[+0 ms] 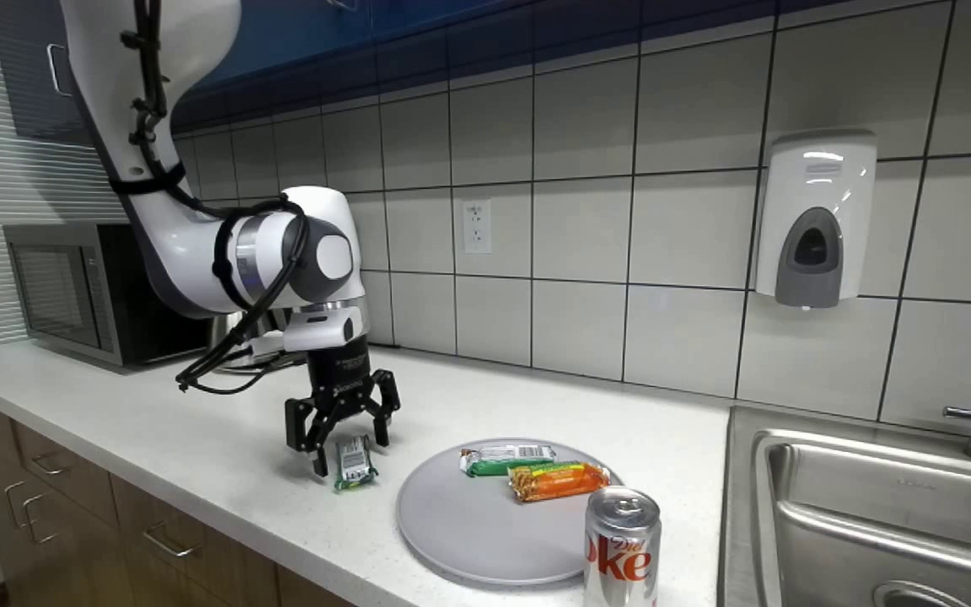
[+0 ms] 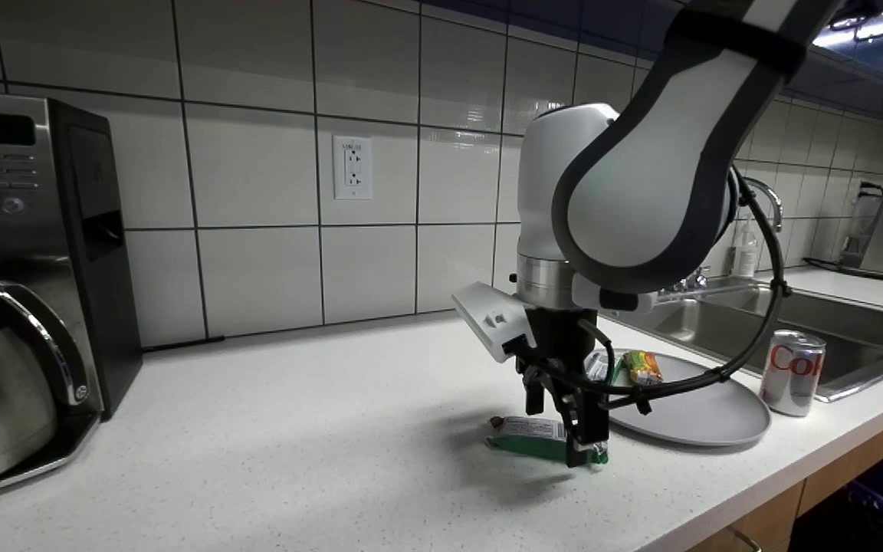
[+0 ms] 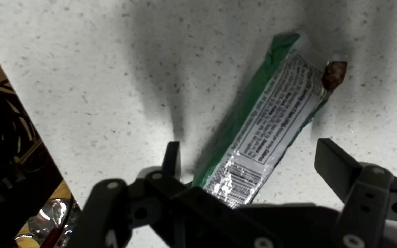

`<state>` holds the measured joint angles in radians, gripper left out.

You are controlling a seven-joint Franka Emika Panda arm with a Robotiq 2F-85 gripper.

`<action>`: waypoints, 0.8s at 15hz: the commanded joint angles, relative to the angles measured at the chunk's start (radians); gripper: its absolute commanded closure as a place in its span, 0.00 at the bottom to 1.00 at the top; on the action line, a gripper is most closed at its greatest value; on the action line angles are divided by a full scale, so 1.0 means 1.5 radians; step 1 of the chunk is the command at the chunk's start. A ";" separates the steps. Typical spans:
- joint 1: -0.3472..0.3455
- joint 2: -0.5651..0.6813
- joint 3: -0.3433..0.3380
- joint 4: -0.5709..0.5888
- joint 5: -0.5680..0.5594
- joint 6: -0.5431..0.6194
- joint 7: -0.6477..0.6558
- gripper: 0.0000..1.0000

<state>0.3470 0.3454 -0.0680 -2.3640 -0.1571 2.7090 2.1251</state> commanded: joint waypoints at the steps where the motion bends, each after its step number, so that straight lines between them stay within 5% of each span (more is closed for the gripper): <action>1: 0.007 -0.001 -0.005 0.005 -0.017 0.002 0.030 0.00; 2: 0.007 0.000 -0.005 0.006 -0.017 0.001 0.030 0.00; 3: 0.008 0.001 -0.005 0.006 -0.017 0.000 0.030 0.25; 12: 0.009 -0.003 -0.002 0.003 -0.016 -0.001 0.028 0.86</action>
<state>0.3519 0.3460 -0.0679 -2.3634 -0.1571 2.7089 2.1281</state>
